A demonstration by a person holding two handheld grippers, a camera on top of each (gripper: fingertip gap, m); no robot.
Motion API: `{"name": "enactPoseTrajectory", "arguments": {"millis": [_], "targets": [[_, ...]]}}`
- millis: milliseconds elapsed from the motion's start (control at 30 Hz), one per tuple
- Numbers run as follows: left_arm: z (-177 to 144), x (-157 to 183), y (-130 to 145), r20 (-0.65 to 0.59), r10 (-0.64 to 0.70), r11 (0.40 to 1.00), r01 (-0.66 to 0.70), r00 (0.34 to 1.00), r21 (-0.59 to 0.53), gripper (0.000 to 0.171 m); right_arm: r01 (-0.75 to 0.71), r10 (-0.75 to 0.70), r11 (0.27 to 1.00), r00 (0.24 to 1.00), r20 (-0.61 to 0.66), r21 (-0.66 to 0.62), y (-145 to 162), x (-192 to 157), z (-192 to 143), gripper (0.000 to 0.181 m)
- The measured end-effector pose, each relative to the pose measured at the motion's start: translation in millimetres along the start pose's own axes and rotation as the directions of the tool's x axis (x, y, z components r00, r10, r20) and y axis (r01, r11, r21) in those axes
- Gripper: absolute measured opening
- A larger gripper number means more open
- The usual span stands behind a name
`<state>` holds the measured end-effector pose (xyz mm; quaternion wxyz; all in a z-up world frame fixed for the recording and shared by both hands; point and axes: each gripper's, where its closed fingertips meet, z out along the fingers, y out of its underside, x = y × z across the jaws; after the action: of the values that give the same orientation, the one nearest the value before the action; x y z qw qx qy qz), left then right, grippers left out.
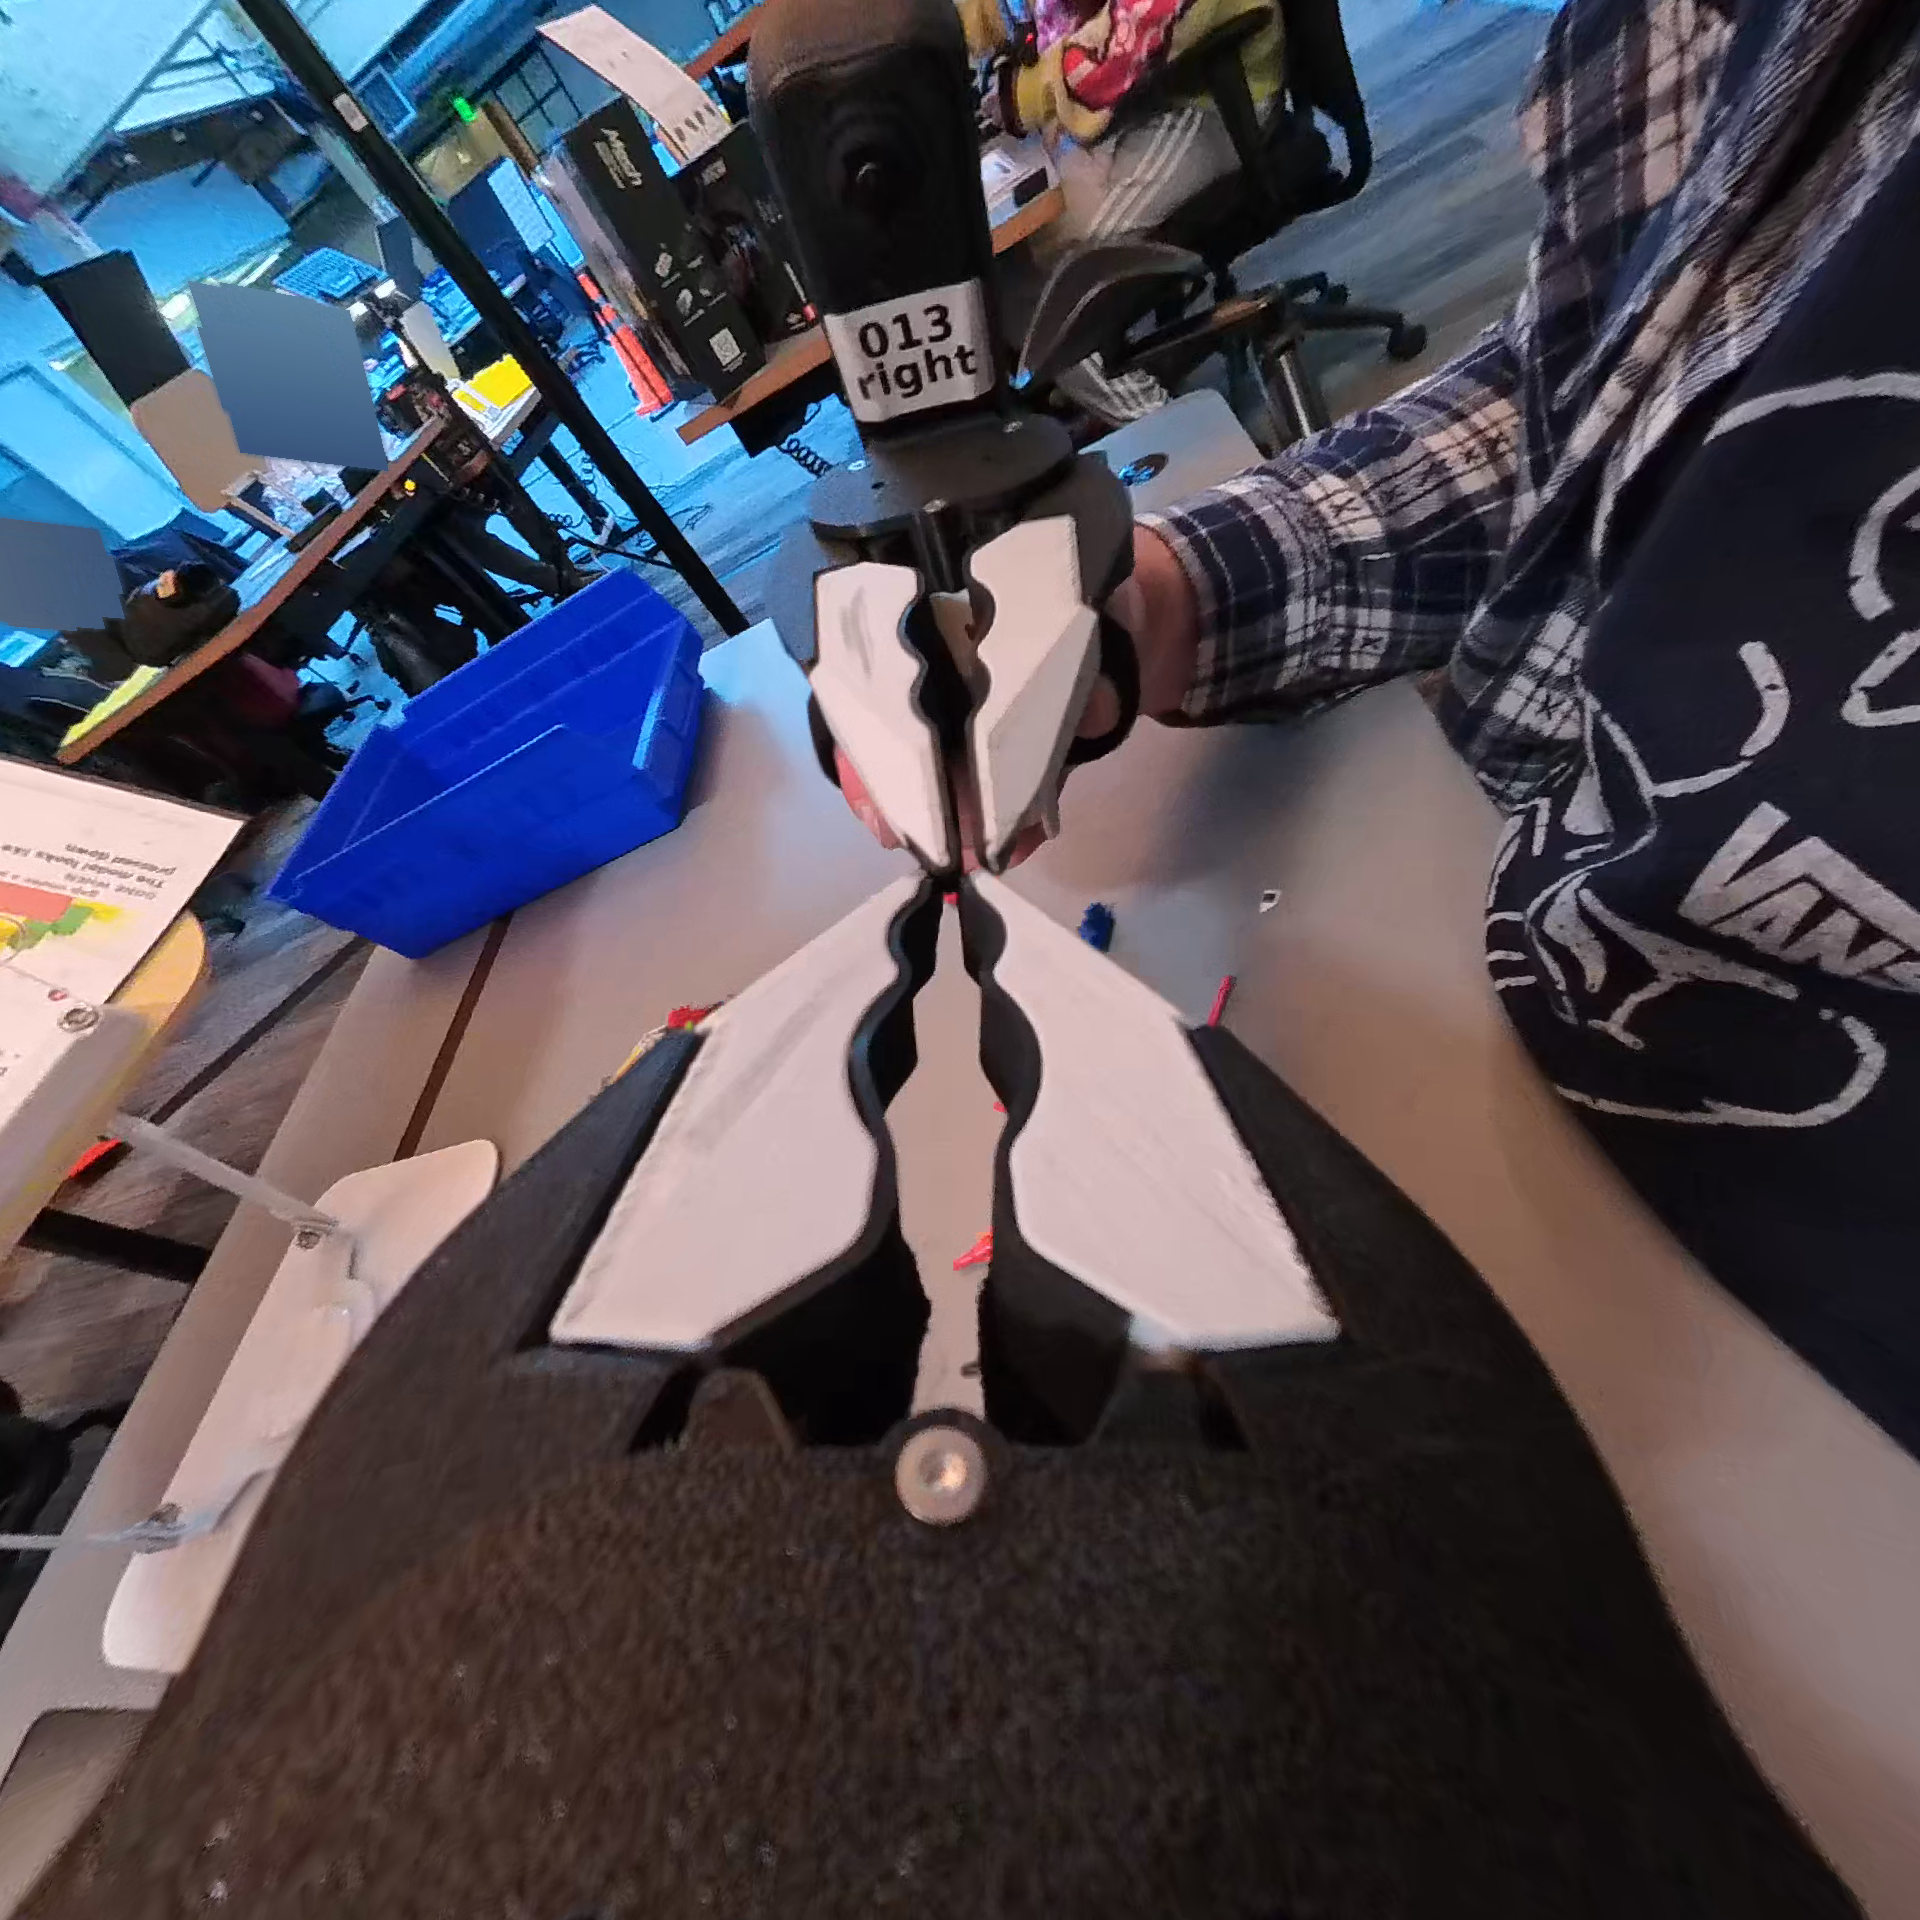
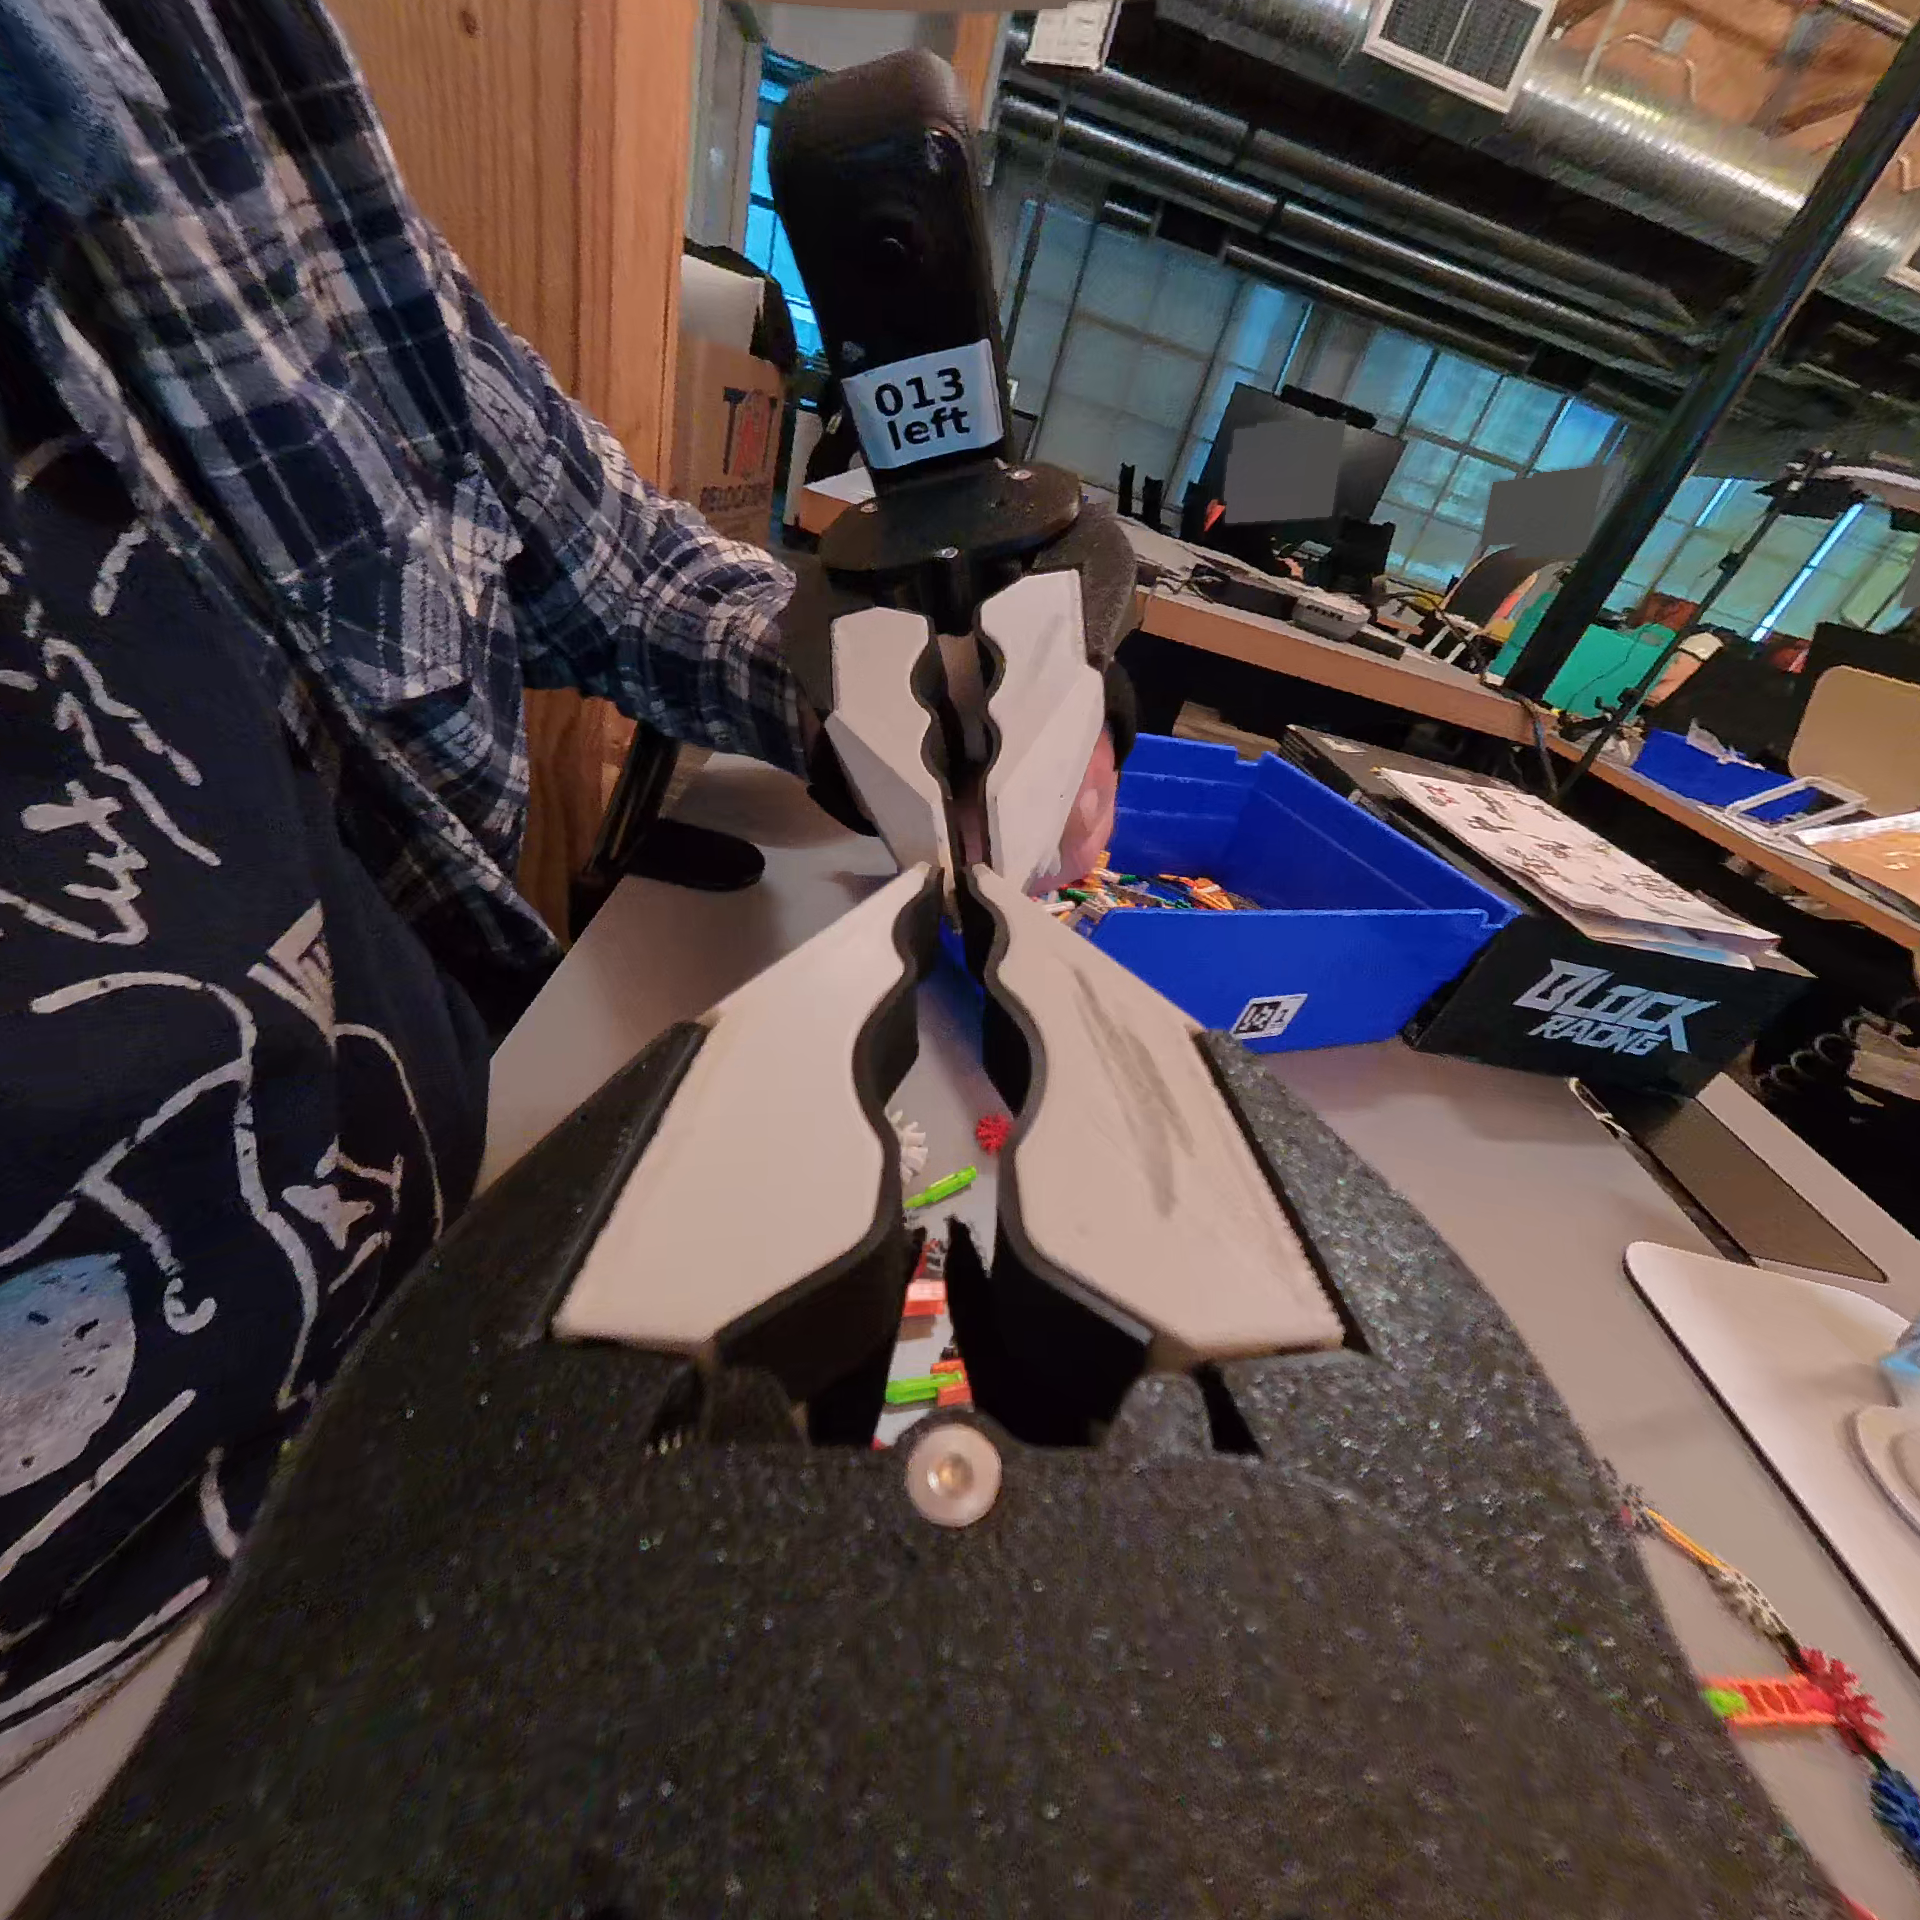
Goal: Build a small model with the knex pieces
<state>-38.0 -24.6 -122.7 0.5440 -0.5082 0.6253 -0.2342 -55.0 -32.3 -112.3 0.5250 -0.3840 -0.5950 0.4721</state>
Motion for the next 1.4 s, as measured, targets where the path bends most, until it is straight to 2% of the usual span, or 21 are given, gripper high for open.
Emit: {"name": "enactPoseTrajectory", "arguments": {"millis": [333, 533, 667, 833, 900, 1033, 1233, 1400], "targets": [[7, 19, 10, -0.097, 0.019, 0.999, -0.023, 0.995, -0.033, 0.001, 0.004, 0.001, 0.999, 0.996, 0.094, -0.053, 11, -16, -1, 0.000], [9, 16, 18, -0.131, -0.059, 0.997, 0.052, 0.990, -0.054, 0.003, -0.026, 0.032, 0.997, 0.996, 0.087, -0.066, 18, -11, -2, 0.000], [4, -1, 22, -0.072, -0.061, 0.994, 0.054, 0.996, -0.095, 0.011, -0.044, 0.046, 0.997, 0.998, 0.036, -0.065, 13, 0, -6, 0.009], [-13, -36, 27, 0.060, -0.038, 0.986, 0.047, 0.997, -0.161, 0.011, -0.077, 0.065, 0.977, 0.996, -0.066, -0.199, 33, 17, -21, 0.010], [-22, -55, 35, 0.137, -0.049, 0.981, 0.073, 0.989, -0.179, 0.009, -0.096, 0.071, 0.953, 0.993, -0.098, -0.286, 48, 20, -25, 0.010], [-30, -75, 50, 0.200, -0.104, 0.970, 0.144, 0.974, -0.196, 0.009, -0.112, 0.051, 0.868, 0.989, -0.138, -0.485, 85, 20, -26, 0.013], [-20, -68, 72, 0.181, -0.092, 0.951, 0.141, 0.979, -0.275, 0.010, -0.081, 0.056, 0.776, 0.997, -0.059, -0.625, 120, -8, 0, 0.024], [-19, -67, 77, 0.179, -0.108, 0.948, 0.156, 0.978, -0.279, 0.010, -0.107, 0.075, 0.687, 0.994, -0.077, -0.719, 150, -11, 6, 0.031]]}}
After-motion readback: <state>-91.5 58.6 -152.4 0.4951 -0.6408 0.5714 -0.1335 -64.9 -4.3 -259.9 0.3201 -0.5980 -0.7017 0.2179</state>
